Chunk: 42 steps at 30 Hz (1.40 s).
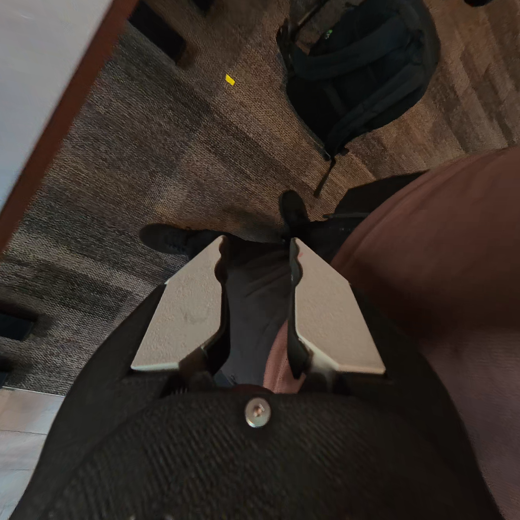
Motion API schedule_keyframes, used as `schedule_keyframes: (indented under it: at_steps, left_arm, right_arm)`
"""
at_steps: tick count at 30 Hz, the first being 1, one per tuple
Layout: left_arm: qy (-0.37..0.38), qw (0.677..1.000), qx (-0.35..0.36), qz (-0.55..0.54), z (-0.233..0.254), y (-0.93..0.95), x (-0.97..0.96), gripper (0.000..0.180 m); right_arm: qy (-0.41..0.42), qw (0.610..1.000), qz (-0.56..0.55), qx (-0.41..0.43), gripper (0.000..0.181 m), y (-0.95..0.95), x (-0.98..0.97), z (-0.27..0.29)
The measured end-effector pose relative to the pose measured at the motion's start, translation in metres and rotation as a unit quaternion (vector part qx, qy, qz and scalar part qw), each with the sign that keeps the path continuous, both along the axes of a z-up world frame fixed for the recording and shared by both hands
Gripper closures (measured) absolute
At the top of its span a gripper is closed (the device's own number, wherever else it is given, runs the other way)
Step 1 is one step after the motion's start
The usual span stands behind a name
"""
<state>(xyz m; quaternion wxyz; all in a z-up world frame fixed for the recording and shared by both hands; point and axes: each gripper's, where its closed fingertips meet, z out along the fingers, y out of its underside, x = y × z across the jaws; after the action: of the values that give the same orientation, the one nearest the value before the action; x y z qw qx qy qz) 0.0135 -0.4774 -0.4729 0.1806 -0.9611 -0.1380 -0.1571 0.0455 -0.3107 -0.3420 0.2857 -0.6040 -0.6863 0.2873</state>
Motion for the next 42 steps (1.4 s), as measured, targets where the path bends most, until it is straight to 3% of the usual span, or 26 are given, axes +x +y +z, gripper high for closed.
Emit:
schedule_keyframes:
  at_steps: [13, 19, 26, 32, 42]
  left_arm:
    - [0.04, 0.99, 0.037, 0.127, 0.03, -0.081, -0.178, 0.137]
    - [0.014, 0.973, -0.001, 0.228, 0.035, -0.128, -0.197, 0.135]
    - [0.04, 0.935, -0.067, 0.345, 0.062, -0.2, -0.225, 0.133]
    - [0.042, 0.918, -0.067, 0.39, 0.069, -0.234, -0.27, 0.131]
    - [0.087, 0.946, 0.004, 0.314, 0.077, -0.299, -0.422, 0.125]
  right_arm:
    - [-0.03, 0.989, 0.143, -0.021, 0.109, -0.091, -0.179, 0.008]
    - [-0.003, 0.968, 0.244, -0.064, 0.112, -0.131, -0.242, 0.006]
    - [0.04, 0.927, 0.363, -0.087, 0.112, -0.179, -0.316, 0.018]
    - [0.046, 0.922, 0.373, -0.098, 0.114, -0.203, -0.348, 0.02]
    - [-0.01, 0.968, 0.237, -0.078, 0.114, -0.246, -0.384, -0.011]
